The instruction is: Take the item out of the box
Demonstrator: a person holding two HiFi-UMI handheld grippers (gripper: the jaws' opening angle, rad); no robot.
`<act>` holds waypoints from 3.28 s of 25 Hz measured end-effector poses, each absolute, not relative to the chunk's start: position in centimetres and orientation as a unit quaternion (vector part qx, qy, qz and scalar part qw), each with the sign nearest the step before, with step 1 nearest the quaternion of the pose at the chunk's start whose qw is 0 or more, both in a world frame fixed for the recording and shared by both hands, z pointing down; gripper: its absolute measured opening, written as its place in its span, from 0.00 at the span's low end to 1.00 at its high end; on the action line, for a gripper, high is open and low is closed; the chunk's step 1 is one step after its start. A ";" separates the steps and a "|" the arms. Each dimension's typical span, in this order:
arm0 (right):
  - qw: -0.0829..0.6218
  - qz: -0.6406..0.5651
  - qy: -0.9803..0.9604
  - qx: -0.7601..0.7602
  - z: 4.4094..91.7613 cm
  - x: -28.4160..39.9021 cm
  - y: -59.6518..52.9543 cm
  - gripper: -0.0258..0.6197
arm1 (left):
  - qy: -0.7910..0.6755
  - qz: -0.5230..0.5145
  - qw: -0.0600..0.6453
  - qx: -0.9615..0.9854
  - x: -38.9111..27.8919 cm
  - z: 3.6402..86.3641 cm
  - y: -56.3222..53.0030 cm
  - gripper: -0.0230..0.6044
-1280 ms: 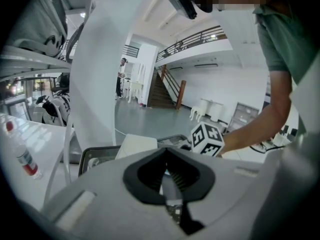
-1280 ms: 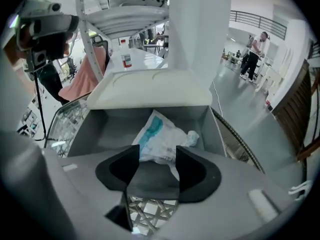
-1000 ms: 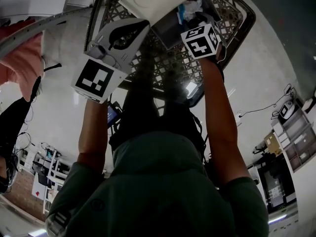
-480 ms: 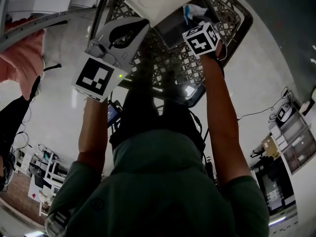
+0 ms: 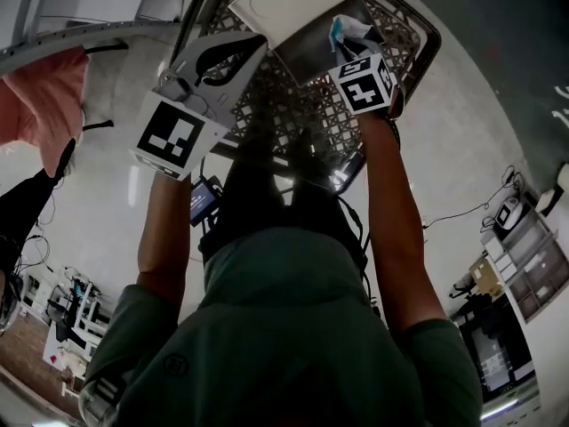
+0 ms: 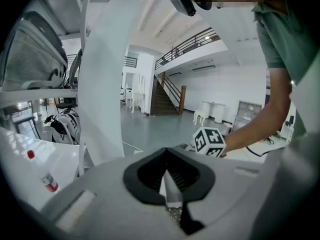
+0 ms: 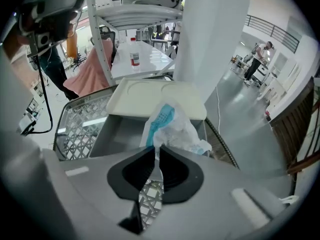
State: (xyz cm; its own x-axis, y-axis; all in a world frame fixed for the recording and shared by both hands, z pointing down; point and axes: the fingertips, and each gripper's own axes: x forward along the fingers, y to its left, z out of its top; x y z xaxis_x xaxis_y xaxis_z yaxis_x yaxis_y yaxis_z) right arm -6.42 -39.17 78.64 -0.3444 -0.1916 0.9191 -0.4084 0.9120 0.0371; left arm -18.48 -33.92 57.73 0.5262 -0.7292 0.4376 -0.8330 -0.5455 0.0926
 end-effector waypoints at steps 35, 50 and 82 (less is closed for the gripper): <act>0.267 0.024 -0.940 0.213 43.5 -0.7 -29.7 0.09 | -0.506 0.170 0.018 0.846 -13.5 37.5 -23.0 0.04; 0.179 -0.027 -0.964 0.195 32.6 2.6 -24.0 0.09 | -0.514 0.161 -0.040 0.842 -9.2 31.0 -18.7 0.04; 0.059 -0.106 -0.978 0.167 20.2 5.8 -18.5 0.09 | -0.519 0.158 -0.086 0.835 -5.3 26.0 -16.1 0.04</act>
State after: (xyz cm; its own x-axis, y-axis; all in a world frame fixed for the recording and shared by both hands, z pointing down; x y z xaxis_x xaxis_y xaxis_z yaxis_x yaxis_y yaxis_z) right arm 5.80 -18.49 20.16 -0.9371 -0.3401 0.0789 -0.3151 0.9213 0.2277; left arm -5.25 -16.13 26.05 0.4109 -0.8949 0.1741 -0.8404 -0.4458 -0.3082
